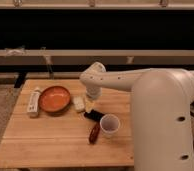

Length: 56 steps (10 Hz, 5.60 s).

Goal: Wipe the white sponge on the table

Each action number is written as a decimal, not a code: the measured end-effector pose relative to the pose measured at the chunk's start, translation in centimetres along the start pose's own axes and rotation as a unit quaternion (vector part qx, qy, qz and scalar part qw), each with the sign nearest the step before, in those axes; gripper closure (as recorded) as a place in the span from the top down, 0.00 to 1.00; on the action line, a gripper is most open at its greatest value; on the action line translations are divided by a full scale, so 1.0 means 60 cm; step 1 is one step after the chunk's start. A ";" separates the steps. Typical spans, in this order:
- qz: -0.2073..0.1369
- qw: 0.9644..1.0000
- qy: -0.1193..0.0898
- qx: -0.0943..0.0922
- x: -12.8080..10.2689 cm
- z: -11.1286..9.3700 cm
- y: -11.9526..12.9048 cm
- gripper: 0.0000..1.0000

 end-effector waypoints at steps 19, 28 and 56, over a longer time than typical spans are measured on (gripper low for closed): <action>0.000 1.000 0.000 0.000 0.000 0.000 0.000 0.80; -0.004 1.000 0.003 0.001 -0.003 0.003 0.001 0.80; 0.004 0.998 0.025 0.061 -0.158 0.082 -0.090 0.00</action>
